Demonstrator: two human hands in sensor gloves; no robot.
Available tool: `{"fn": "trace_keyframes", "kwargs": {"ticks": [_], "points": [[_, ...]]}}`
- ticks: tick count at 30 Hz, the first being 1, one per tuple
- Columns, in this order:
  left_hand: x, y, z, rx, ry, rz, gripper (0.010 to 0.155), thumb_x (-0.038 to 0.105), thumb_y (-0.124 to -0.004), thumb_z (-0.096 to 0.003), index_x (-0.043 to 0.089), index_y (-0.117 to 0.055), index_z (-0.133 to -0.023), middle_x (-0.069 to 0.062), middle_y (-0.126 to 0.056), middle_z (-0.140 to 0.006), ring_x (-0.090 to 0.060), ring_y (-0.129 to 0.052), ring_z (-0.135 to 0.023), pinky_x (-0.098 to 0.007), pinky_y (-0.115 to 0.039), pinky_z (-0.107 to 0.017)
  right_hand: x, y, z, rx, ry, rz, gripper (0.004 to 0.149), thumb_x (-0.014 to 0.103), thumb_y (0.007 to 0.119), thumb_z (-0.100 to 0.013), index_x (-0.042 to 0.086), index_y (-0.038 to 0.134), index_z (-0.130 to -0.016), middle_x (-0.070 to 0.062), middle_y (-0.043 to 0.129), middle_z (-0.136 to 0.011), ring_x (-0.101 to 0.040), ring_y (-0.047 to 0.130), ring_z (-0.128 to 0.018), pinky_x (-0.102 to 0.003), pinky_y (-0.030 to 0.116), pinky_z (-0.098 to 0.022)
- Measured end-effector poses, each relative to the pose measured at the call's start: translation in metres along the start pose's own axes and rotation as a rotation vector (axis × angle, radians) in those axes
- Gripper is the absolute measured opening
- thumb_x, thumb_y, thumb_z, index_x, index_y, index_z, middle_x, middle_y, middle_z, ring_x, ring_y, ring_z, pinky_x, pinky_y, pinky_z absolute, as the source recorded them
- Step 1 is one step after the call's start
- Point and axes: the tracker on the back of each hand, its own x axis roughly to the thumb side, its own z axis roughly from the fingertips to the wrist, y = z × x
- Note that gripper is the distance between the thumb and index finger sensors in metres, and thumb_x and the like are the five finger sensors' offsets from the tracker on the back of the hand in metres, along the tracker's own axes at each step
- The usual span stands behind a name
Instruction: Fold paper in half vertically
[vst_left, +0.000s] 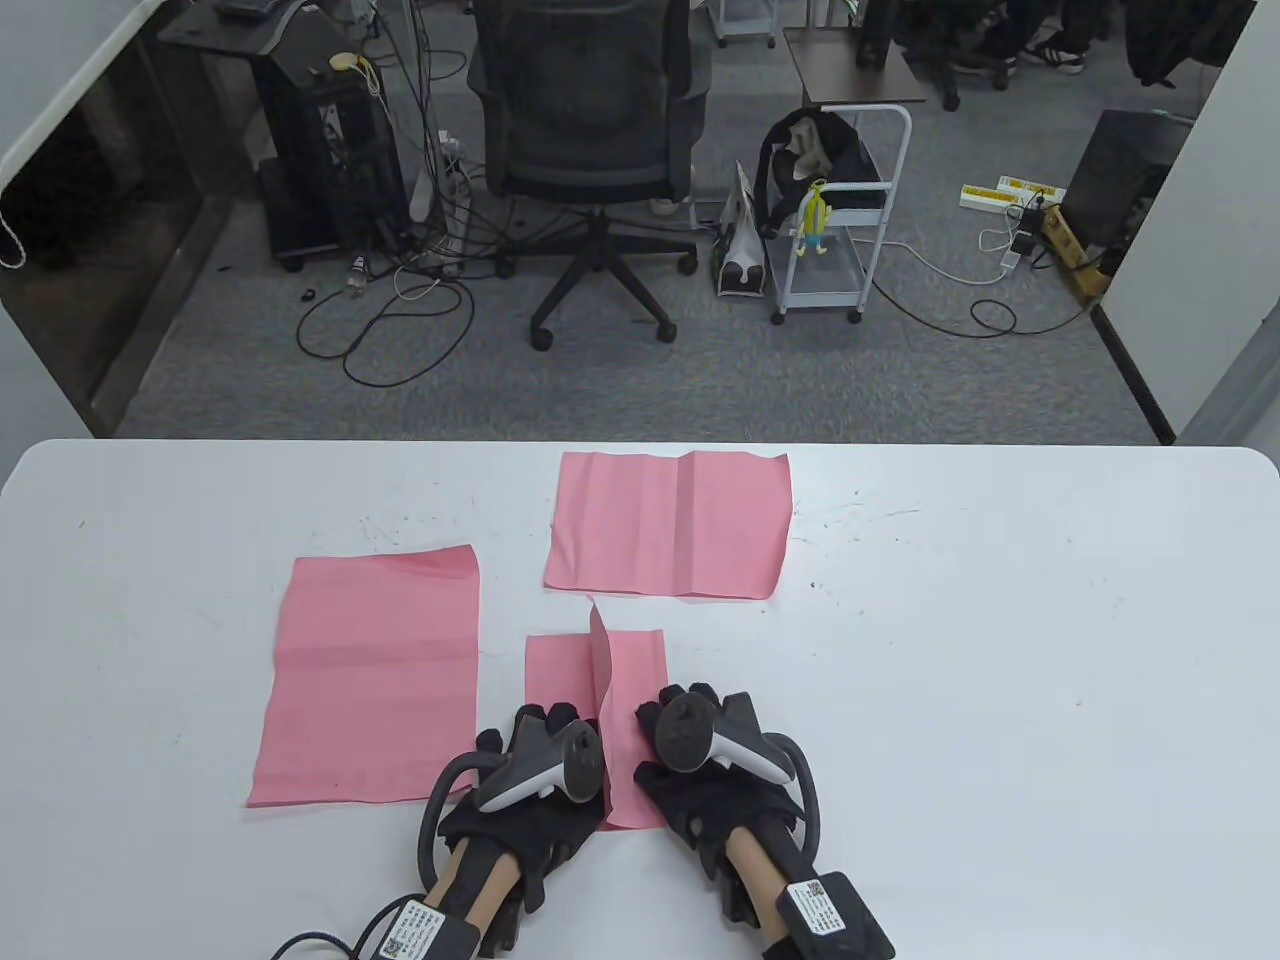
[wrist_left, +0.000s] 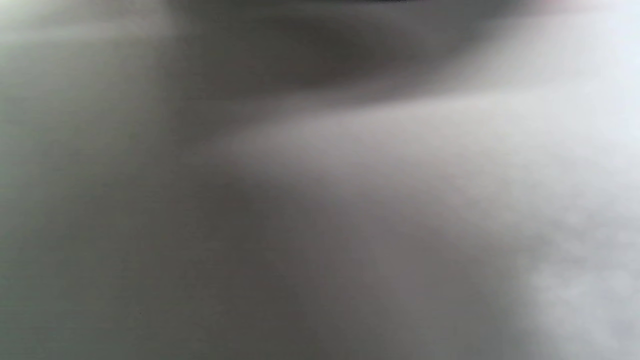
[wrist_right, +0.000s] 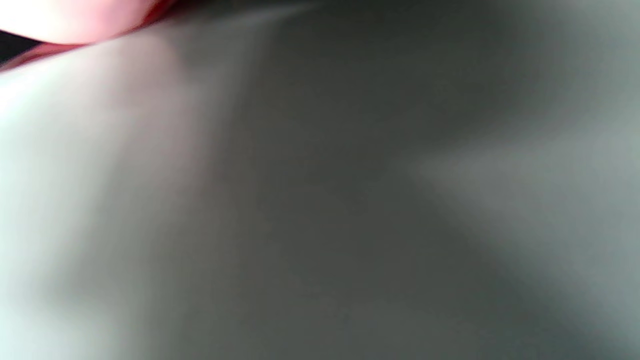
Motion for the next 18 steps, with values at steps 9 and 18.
{"fn": "trace_keyframes", "kwargs": {"ticks": [9,18], "points": [[-0.009,0.009,0.006,0.056,0.021,-0.009,0.073,0.066,-0.042,-0.0518,0.044,-0.011,-0.115,0.011,-0.007,-0.127,-0.026,-0.011,-0.120,-0.063,-0.022,-0.086,0.001,0.000,-0.001,0.002,0.000,0.000,0.065,0.052,0.057,-0.052,0.037,0.022,-0.105,0.005,0.007,-0.114,-0.026,0.003,-0.106,-0.056,0.010,-0.074],[-0.054,0.043,0.039,0.313,0.126,0.156,0.070,0.059,-0.044,-0.0552,0.040,-0.020,-0.118,0.005,-0.016,-0.129,-0.029,-0.016,-0.120,-0.063,-0.027,-0.086,0.001,0.001,-0.001,0.002,0.001,0.000,0.065,0.052,0.056,-0.052,0.037,0.022,-0.105,0.005,0.007,-0.114,-0.026,0.002,-0.105,-0.056,0.009,-0.074]]}}
